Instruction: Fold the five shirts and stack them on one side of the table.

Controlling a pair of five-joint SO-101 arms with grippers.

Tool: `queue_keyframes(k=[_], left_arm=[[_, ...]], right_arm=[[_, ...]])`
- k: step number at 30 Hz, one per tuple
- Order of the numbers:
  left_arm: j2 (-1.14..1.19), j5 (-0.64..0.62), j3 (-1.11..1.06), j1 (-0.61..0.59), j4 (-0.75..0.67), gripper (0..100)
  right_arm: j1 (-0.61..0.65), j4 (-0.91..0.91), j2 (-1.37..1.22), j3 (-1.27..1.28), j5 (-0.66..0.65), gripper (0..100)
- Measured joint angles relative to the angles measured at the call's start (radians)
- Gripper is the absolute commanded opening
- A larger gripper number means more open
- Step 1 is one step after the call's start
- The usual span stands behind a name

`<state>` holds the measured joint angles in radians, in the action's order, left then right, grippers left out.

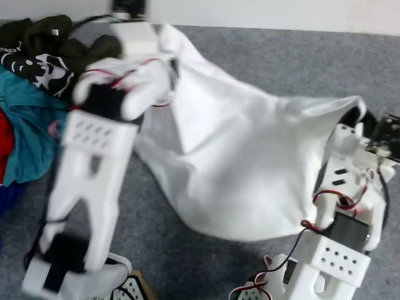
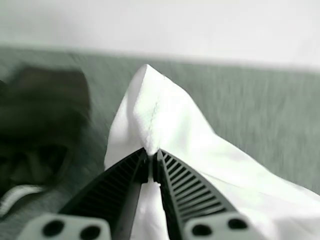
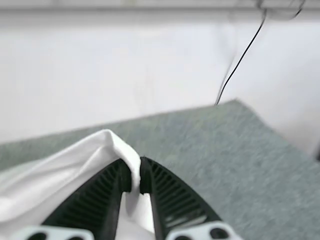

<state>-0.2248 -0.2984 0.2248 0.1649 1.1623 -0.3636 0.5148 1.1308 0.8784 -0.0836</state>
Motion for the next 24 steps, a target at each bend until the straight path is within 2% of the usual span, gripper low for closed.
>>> queue_keyframes(k=[5,12,19,24], left_arm=[[-0.170,0.000,0.000,-0.098,0.020,1],[-0.427,0.000,0.008,-0.157,0.020,1],[-0.654,0.000,0.009,-0.213,0.021,1],[-0.758,0.000,0.011,-0.250,0.074,1]], right_arm=[[-0.020,0.057,0.000,-0.110,0.011,0.5],[-0.020,0.190,0.005,-0.347,0.081,0.5],[0.061,0.580,0.012,-0.694,0.091,0.5],[0.087,0.884,0.014,-0.918,0.069,0.5]])
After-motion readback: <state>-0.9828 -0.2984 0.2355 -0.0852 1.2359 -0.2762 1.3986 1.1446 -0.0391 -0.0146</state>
